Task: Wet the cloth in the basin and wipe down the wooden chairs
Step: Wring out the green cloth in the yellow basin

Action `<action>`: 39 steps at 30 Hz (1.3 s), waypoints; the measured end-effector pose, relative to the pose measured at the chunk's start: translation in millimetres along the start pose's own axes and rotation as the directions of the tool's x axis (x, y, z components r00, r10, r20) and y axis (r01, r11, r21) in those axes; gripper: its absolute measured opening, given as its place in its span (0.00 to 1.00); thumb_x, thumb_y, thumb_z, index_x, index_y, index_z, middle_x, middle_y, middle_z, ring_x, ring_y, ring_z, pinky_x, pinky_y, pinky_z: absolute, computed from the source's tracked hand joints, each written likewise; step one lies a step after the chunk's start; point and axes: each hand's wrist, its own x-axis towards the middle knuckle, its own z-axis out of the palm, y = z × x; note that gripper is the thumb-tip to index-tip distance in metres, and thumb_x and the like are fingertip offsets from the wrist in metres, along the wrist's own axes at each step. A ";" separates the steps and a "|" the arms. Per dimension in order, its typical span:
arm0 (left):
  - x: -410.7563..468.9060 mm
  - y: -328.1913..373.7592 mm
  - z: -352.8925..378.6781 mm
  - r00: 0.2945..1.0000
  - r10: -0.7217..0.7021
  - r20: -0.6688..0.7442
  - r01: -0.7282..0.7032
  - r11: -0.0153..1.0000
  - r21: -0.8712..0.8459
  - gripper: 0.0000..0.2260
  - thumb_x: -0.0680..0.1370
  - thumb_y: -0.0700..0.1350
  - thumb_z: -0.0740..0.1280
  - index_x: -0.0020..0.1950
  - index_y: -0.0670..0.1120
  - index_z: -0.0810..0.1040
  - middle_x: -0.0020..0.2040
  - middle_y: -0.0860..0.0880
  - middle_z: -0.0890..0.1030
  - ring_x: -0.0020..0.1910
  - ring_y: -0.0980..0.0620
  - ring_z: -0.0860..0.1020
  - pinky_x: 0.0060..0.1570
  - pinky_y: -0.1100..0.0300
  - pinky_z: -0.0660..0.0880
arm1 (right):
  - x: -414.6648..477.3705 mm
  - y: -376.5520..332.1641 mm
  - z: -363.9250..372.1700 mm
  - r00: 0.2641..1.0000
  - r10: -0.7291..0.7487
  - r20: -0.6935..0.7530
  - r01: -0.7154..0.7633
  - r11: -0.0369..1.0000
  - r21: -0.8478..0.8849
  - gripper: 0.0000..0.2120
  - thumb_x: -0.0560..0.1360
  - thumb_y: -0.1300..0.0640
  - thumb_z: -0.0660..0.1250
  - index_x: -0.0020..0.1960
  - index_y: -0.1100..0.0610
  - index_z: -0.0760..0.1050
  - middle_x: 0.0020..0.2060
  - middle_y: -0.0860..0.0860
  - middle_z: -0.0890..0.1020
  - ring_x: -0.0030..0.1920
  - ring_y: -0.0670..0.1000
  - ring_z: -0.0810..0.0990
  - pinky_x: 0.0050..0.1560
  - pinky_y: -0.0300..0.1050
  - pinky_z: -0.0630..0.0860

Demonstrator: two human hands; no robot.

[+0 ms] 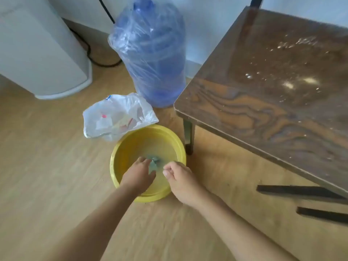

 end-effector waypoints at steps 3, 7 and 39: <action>38.2 -12.9 49.7 0.994 0.032 0.109 -0.047 0.989 0.142 0.35 0.79 0.58 0.65 0.82 0.53 0.55 0.81 0.45 0.57 0.78 0.40 0.62 0.66 0.46 0.73 | 52.2 28.9 30.7 0.998 0.025 0.063 -0.017 0.992 -0.123 0.17 0.85 0.52 0.54 0.73 0.53 0.64 0.68 0.53 0.71 0.67 0.55 0.71 0.66 0.51 0.70; 75.6 -38.8 89.5 0.998 0.058 -0.008 -0.057 0.995 0.080 0.23 0.79 0.49 0.64 0.75 0.57 0.68 0.69 0.48 0.71 0.66 0.43 0.71 0.57 0.47 0.77 | 103.9 47.4 50.8 0.987 0.022 0.162 0.034 0.943 -0.331 0.25 0.83 0.60 0.59 0.78 0.53 0.57 0.73 0.54 0.65 0.71 0.58 0.66 0.68 0.55 0.69; 46.2 -62.9 39.8 0.911 -0.410 -0.054 0.025 0.184 -0.983 0.15 0.68 0.41 0.64 0.47 0.49 0.87 0.43 0.46 0.86 0.42 0.47 0.80 0.40 0.51 0.75 | 172.7 22.9 97.3 0.955 0.295 -0.036 -0.163 0.621 0.767 0.11 0.81 0.64 0.63 0.53 0.50 0.79 0.44 0.57 0.87 0.48 0.59 0.86 0.56 0.60 0.82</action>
